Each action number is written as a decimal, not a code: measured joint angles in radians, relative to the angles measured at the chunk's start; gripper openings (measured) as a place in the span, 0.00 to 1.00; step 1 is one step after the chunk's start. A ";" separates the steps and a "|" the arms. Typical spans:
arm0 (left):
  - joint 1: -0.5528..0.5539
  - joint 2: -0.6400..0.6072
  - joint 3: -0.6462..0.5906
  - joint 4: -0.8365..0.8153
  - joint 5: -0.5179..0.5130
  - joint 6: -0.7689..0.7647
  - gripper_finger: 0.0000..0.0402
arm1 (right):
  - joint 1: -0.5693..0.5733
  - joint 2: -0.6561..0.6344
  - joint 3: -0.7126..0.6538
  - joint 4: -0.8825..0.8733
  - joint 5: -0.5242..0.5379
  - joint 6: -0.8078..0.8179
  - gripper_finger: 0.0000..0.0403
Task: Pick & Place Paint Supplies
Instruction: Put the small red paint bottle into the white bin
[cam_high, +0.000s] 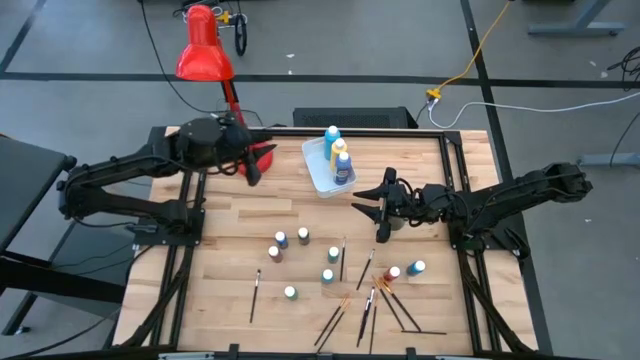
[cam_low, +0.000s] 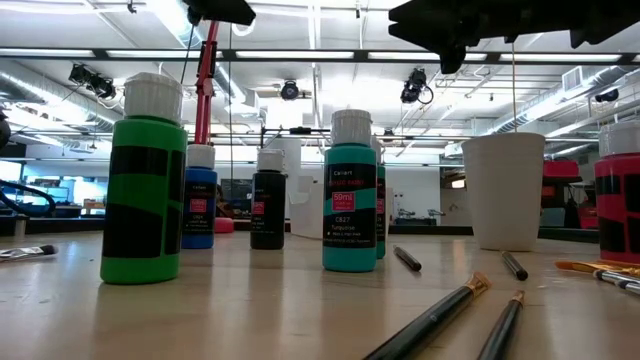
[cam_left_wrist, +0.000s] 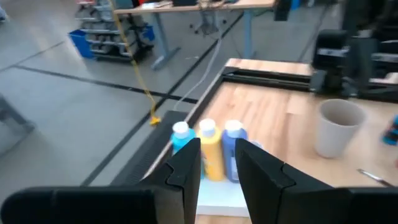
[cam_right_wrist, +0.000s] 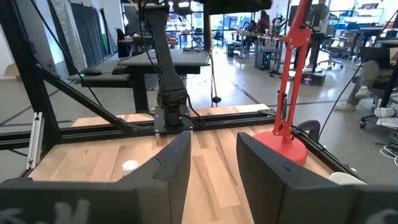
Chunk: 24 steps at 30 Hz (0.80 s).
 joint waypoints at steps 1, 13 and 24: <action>-0.004 -0.015 -0.018 0.003 0.016 0.000 0.27 | 0.000 0.000 0.000 0.000 0.000 0.000 0.32; -0.074 -0.237 -0.530 0.459 0.171 0.049 0.27 | -0.009 0.000 0.000 0.006 0.001 -0.036 0.32; -0.092 -0.265 -0.737 0.722 0.381 0.003 0.27 | -0.026 0.000 0.000 0.075 0.000 -0.040 0.32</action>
